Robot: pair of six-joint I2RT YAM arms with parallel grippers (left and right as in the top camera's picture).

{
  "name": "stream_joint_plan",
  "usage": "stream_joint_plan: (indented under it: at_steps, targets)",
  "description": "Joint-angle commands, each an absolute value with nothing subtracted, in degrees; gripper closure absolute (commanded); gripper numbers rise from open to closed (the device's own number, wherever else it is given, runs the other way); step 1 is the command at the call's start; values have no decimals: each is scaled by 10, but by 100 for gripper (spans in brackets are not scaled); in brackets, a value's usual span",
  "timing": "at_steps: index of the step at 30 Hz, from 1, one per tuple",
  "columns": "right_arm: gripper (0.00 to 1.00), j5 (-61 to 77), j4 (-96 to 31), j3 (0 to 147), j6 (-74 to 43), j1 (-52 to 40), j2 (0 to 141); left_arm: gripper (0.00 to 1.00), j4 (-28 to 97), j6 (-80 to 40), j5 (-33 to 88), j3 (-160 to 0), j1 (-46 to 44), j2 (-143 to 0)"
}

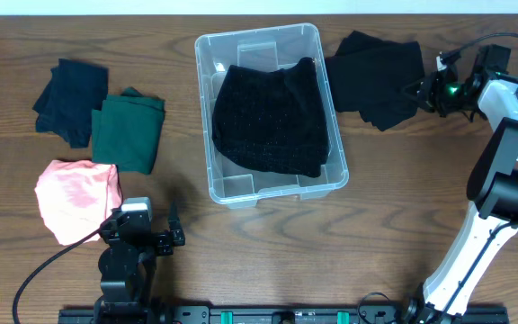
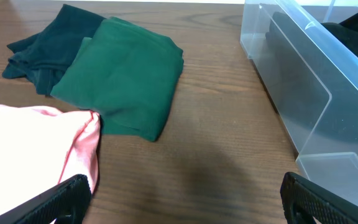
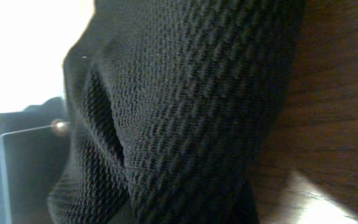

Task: Pack container
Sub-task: 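Grasp the plain black cloth's edge with the right gripper and lift, then carry the black cloth over the bin and lower it onto the sweater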

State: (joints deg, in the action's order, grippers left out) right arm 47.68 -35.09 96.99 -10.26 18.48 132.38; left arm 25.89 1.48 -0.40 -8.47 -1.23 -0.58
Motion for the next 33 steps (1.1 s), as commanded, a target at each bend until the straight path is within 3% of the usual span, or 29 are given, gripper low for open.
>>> stream_joint_plan:
  at_steps: [1,5,18,33]
  targets:
    - [99,564,-341,966,-111,191,1322,2,260,12,-5,-74,-11,-3]
    - [99,633,-307,966,-112,191,1295,2,260,12,-5,-74,-11,-3]
    - [99,632,-238,966,-135,191,1142,2,260,12,-5,-74,-11,-3]
    - [99,665,-79,966,-273,119,1014,2,260,12,-5,-74,-11,-3]
